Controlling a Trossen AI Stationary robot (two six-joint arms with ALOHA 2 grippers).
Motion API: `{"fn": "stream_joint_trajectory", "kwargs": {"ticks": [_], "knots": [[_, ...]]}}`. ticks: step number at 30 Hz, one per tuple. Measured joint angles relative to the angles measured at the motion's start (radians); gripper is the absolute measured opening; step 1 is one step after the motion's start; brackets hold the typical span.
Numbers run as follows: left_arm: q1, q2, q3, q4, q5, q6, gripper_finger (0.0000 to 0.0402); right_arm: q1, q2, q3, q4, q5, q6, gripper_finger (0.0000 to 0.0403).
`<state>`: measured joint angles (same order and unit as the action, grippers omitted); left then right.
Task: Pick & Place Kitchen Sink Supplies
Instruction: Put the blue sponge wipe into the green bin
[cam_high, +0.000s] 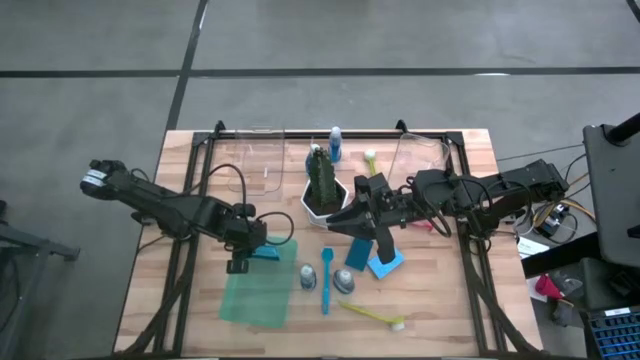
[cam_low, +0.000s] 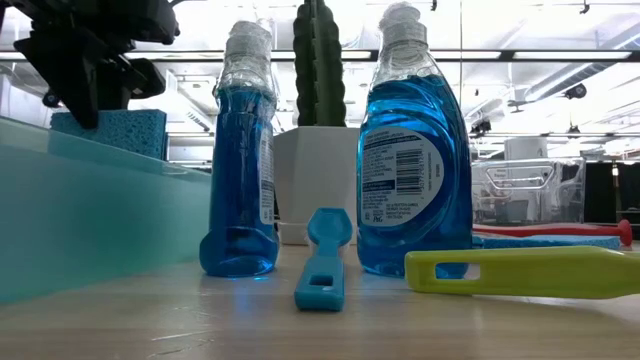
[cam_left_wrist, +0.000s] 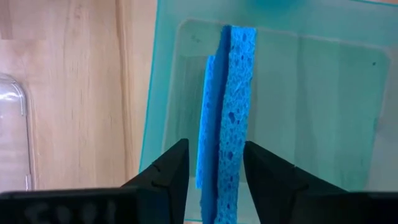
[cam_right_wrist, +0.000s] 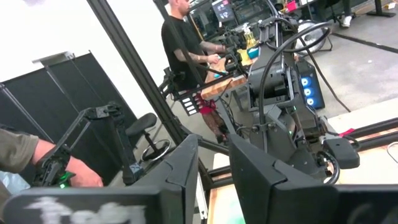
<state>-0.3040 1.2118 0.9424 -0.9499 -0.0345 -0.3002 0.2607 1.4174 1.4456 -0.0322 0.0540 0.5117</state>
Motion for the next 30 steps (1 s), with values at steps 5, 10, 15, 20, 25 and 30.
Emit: {"fn": "stream_joint_trajectory", "kwargs": {"ticks": [5, 10, 15, 20, 25, 30], "knots": [[0.0, -0.001, 0.0, 0.0, 0.002, -0.009, 0.0145, 0.0, 0.0, 0.0, 0.0, 0.0, 0.0, 0.0086], [0.0, -0.006, 0.0, 0.0, 0.011, -0.019, 0.0145, 0.0, 0.0, 0.0, -0.001, 0.0, -0.004, 0.0076], [0.0, -0.022, 0.001, 0.0, 0.011, -0.024, 0.0145, 0.0, 0.0, 0.0, 0.0, 0.0, -0.007, 0.007], [0.001, -0.05, 0.001, 0.0, -0.002, -0.028, 0.0145, 0.0, 0.0, 0.0, 0.0, 0.0, -0.008, 0.0075], [0.001, -0.079, 0.022, -0.002, -0.007, -0.051, 0.0145, 0.0, 0.0, 0.0, 0.0, 0.0, -0.008, 0.0085], [0.001, -0.097, 0.082, 0.0, -0.031, -0.062, 0.0145, 0.0, 0.0, 0.0, 0.003, 0.0, -0.008, 0.0089]]}}
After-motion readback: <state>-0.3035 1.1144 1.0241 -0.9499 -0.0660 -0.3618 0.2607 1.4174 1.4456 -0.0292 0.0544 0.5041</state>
